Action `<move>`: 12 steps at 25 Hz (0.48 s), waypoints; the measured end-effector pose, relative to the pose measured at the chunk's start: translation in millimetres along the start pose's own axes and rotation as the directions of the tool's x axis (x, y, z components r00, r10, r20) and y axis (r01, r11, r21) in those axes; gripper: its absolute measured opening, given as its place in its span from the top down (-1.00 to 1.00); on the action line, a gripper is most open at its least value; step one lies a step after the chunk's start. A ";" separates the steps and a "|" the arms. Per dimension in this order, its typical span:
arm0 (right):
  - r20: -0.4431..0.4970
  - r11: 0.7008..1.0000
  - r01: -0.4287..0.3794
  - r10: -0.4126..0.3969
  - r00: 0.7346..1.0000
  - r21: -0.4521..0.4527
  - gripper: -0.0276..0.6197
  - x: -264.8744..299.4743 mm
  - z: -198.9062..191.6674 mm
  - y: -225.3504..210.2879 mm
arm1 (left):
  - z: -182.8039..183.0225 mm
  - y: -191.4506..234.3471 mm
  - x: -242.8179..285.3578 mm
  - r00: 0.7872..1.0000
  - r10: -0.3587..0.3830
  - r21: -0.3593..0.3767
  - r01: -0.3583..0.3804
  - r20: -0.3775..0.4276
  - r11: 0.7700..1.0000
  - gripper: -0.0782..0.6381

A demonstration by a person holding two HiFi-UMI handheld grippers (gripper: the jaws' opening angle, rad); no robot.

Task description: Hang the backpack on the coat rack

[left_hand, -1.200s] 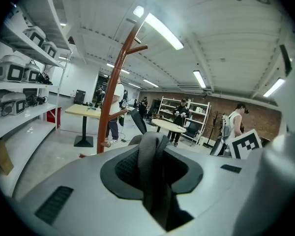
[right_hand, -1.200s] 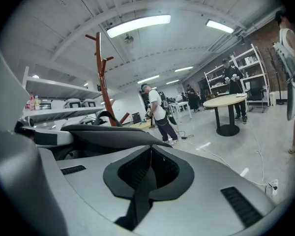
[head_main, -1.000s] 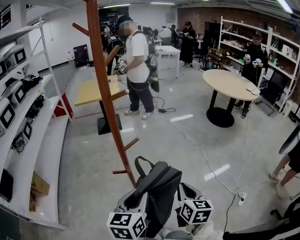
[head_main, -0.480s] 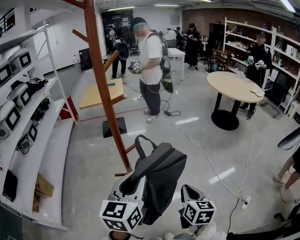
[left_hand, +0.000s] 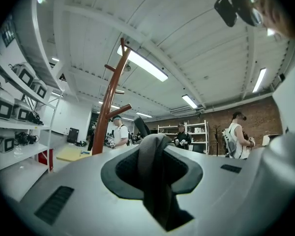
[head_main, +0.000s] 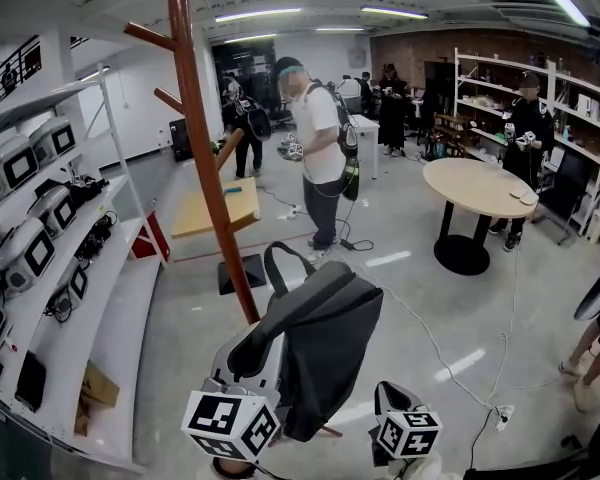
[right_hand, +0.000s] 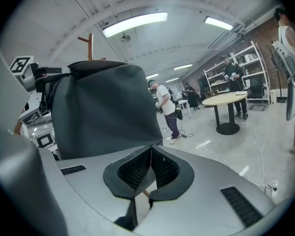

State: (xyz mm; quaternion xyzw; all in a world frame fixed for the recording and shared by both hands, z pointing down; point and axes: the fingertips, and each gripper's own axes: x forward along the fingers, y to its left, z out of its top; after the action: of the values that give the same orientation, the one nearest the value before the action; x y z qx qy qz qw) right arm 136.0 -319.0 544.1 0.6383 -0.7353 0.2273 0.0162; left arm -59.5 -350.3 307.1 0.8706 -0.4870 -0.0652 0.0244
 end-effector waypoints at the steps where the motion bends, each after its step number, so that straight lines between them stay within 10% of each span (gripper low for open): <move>1: 0.001 1.000 -0.003 0.003 1.000 -0.002 0.87 1.4 0.9 1.0 | 4.3 2.5 0.9 1.000 0.002 -0.004 -0.002 0.005 1.000 0.55; 12: -0.029 0.999 -0.041 0.040 0.999 -0.016 0.87 7.2 -5.2 8.6 | 46.5 11.4 11.3 0.998 0.020 -0.023 -0.019 0.062 1.000 0.55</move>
State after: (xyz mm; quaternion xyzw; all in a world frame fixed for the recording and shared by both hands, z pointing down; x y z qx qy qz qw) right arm 125.2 -323.2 548.4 0.6198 -0.7496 0.2306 0.0276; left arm -69.7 -365.0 261.3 0.8630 -0.4953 -0.0976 0.0195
